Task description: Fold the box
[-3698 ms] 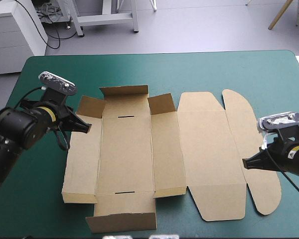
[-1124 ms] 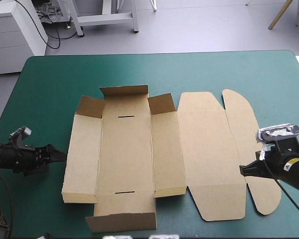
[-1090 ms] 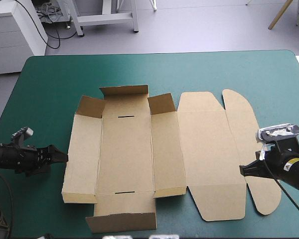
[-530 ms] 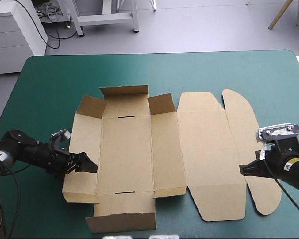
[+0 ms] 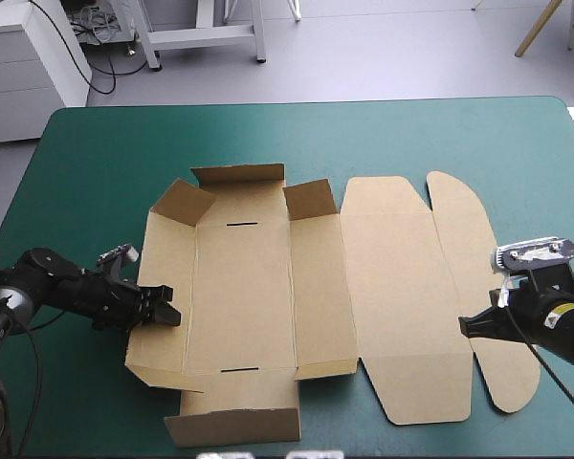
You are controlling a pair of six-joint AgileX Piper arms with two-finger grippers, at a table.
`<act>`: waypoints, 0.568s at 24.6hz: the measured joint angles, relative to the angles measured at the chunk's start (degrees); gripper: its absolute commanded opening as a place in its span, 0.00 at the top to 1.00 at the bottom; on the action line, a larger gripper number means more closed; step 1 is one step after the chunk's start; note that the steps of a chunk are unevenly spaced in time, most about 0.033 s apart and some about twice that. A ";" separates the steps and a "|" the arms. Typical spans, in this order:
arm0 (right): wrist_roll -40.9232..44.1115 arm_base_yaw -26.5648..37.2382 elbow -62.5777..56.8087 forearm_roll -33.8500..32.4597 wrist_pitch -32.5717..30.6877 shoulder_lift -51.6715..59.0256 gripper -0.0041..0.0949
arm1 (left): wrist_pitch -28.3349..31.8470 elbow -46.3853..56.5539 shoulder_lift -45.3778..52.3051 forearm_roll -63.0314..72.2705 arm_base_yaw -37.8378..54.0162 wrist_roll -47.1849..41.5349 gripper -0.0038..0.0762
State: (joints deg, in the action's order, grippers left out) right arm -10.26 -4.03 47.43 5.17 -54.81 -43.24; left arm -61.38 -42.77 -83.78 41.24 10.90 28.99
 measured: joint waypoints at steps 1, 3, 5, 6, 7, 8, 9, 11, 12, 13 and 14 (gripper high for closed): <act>0.00 0.00 0.00 0.00 0.00 0.00 0.98 | -0.05 0.00 0.00 -0.13 0.00 0.00 0.86; 0.00 0.00 0.00 0.00 0.00 0.00 0.98 | -0.09 0.00 0.00 -0.57 0.00 0.43 0.96; 0.00 0.00 0.00 0.00 0.00 0.00 0.98 | -0.12 0.00 0.00 -0.85 0.00 1.97 0.96; 0.00 0.00 0.00 0.00 0.00 0.00 0.98 | -0.24 0.00 0.00 -0.44 0.00 2.73 0.96; 0.00 0.00 0.00 0.00 0.00 0.00 0.98 | -0.23 0.00 0.00 0.00 -0.07 3.61 0.96; 0.00 0.00 0.00 0.00 0.00 0.00 0.98 | -0.18 0.00 0.00 0.06 -0.07 3.82 0.96; 0.00 0.00 0.00 0.00 0.00 0.00 0.98 | -0.18 0.00 0.00 0.13 -0.07 4.60 0.96; 0.00 0.00 0.00 -0.21 0.13 0.00 0.98 | 0.24 -1.13 0.00 -0.19 -0.46 6.27 0.96; 0.00 0.00 0.00 -0.25 0.30 0.00 0.98 | 0.55 -1.77 0.00 -0.53 -0.75 6.64 0.96; 0.00 0.00 0.00 -0.35 0.48 0.00 0.98 | 1.20 -2.82 0.00 -1.08 -1.26 6.99 0.96; 0.00 0.00 0.00 -0.42 0.76 0.00 0.98 | 1.76 -4.20 0.00 -1.76 -2.05 7.23 0.96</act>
State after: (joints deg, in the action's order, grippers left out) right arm -10.26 -4.03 47.43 4.76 -54.05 -43.24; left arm -59.61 -46.97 -83.78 39.48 8.86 36.22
